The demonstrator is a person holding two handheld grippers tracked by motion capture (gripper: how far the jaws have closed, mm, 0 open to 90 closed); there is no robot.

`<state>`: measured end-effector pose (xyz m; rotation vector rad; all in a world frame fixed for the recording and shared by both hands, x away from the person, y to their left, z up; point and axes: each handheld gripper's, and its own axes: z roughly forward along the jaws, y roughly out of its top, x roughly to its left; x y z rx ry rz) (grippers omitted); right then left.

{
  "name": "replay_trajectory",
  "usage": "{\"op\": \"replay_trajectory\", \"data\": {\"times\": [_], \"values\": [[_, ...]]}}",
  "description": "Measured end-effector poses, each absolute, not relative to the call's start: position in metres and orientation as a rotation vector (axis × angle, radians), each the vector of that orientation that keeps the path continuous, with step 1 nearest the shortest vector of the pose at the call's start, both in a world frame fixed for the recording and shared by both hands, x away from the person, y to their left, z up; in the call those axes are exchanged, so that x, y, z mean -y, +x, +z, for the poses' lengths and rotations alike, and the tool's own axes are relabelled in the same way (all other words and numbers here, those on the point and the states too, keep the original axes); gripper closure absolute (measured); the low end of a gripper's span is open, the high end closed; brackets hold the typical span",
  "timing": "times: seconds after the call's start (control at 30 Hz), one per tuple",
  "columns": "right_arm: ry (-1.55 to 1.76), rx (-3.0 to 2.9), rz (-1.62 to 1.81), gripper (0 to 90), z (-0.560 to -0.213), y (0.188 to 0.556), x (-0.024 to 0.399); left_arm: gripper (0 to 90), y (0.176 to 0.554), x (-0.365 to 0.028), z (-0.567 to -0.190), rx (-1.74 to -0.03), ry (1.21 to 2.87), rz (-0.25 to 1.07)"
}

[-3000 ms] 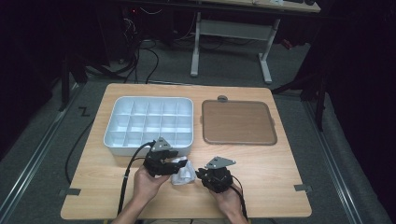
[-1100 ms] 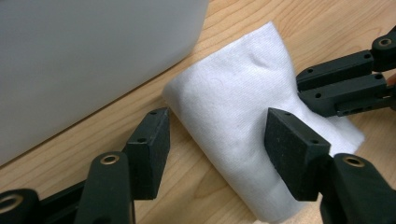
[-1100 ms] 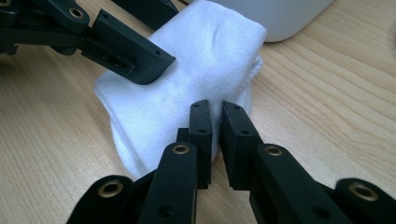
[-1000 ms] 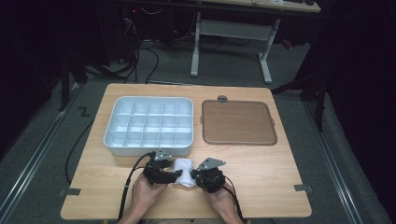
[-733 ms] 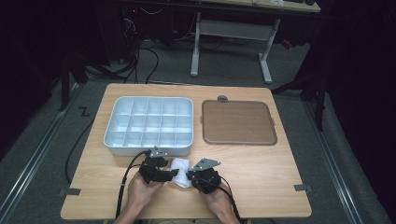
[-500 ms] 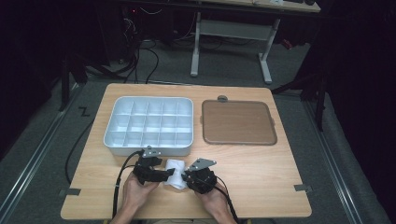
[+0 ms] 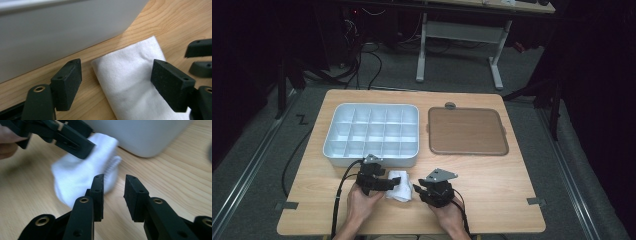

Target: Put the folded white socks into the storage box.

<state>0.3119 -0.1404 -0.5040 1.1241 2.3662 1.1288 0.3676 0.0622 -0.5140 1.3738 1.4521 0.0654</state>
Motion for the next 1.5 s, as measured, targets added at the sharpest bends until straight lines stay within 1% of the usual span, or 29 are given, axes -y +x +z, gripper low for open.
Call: {"op": "replay_trajectory", "data": {"times": [0.23,0.4,0.8,0.93,1.07,1.13,1.23,1.37,1.5], "values": [[1.259,-2.269,1.069,68.6,-0.506,0.312,0.189,24.9,0.368,-0.063,-0.508,-1.454,1.33,0.044],[1.341,-2.196,1.025,67.8,-0.509,0.314,0.22,24.8,0.369,-0.061,-0.507,-1.451,1.346,0.04],[1.445,-2.088,0.919,62.7,-0.519,0.318,0.271,25.9,0.378,-0.052,-0.521,-1.515,1.402,0.064],[1.471,-2.059,0.886,59.8,-0.523,0.319,0.283,29.3,0.38,-0.051,-0.522,-1.523,1.402,0.044],[1.49,-2.044,0.871,55.7,-0.528,0.319,0.291,37.2,0.379,-0.049,-0.522,-1.516,1.41,0.023],[1.486,-2.024,0.88,54.4,-0.53,0.317,0.295,39.2,0.379,-0.05,-0.522,-1.516,1.41,0.012],[1.492,-2.013,0.894,52.0,-0.531,0.316,0.296,41.6,0.379,-0.05,-0.521,-1.515,1.411,0.002],[1.455,-2.039,0.872,44.8,-0.531,0.316,0.292,45.1,0.379,-0.05,-0.521,-1.525,1.41,-0.014],[1.457,-2.041,0.873,43.7,-0.531,0.316,0.292,49.8,0.378,-0.052,-0.52,-1.522,1.427,-0.025]]}}
